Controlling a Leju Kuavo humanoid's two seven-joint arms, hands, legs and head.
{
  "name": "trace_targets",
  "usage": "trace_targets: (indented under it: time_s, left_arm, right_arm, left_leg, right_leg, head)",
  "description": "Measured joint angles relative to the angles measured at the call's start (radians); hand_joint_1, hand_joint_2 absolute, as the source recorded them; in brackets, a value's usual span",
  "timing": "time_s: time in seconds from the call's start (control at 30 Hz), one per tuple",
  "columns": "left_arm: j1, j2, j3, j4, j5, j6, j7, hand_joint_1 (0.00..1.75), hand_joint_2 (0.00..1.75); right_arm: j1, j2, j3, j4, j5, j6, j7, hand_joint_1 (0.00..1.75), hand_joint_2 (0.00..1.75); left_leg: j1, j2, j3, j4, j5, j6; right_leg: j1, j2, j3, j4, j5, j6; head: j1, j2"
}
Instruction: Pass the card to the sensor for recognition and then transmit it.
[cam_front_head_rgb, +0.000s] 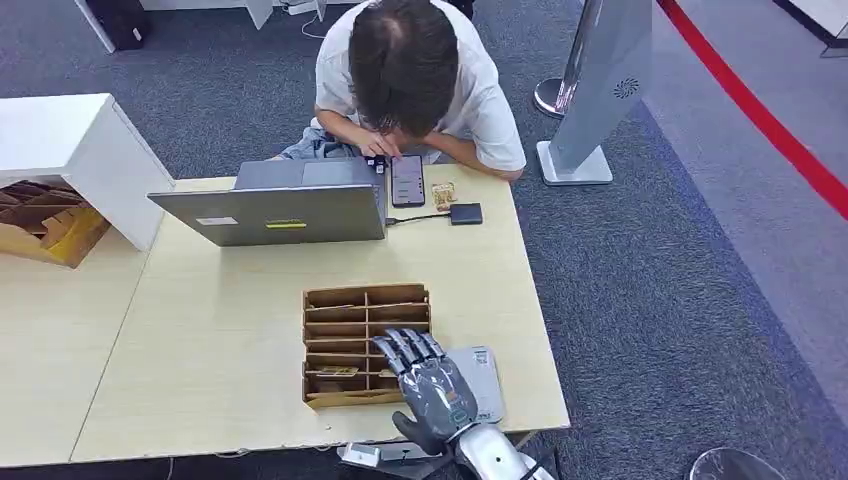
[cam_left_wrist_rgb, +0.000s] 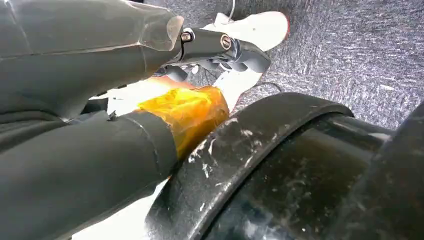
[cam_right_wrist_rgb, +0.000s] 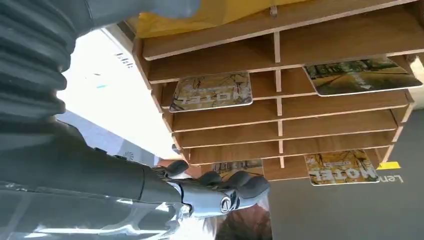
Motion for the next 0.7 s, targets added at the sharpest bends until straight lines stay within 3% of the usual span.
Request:
trace_targets:
  time_s: [0.1, 0.13, 0.17, 0.7]
  left_arm:
    - [0.000, 0.000, 0.000, 0.000, -0.002, 0.000, 0.000, 0.00, 0.00]
    - [0.000, 0.000, 0.000, 0.000, -0.003, 0.000, 0.000, 0.00, 0.00]
    - [0.000, 0.000, 0.000, 0.000, -0.003, 0.001, 0.000, 0.00, 0.00]
    - [0.000, 0.000, 0.000, 0.000, -0.008, 0.001, 0.003, 0.00, 0.00]
  right_arm:
    - [0.000, 0.000, -0.004, 0.000, -0.001, 0.000, 0.001, 0.24, 1.75]
    - [0.000, 0.000, -0.005, 0.000, -0.001, 0.001, 0.001, 0.49, 1.75]
    - [0.000, 0.000, -0.006, 0.000, -0.001, 0.002, 0.001, 0.54, 1.75]
    - [0.000, 0.000, -0.012, -0.009, -0.001, 0.013, 0.013, 0.51, 1.75]
  left_leg:
    - [0.000, 0.000, 0.000, 0.000, 0.000, 0.000]
    - [0.000, 0.000, 0.000, 0.000, 0.000, 0.000]
    - [0.000, 0.000, 0.000, 0.000, 0.000, 0.000]
    - [0.000, 0.000, 0.000, 0.000, 0.000, 0.000]
  right_leg:
    - [0.000, 0.000, 0.000, 0.000, 0.000, 0.000]
    - [0.000, 0.000, 0.000, 0.000, 0.000, 0.000]
    - [0.000, 0.000, 0.000, 0.000, 0.000, 0.000]
    - [0.000, 0.000, 0.000, 0.000, 0.000, 0.000]
  head:
    - [0.000, 0.000]
    - [0.000, 0.000]
    - [0.000, 0.000]
    - [0.000, 0.000]
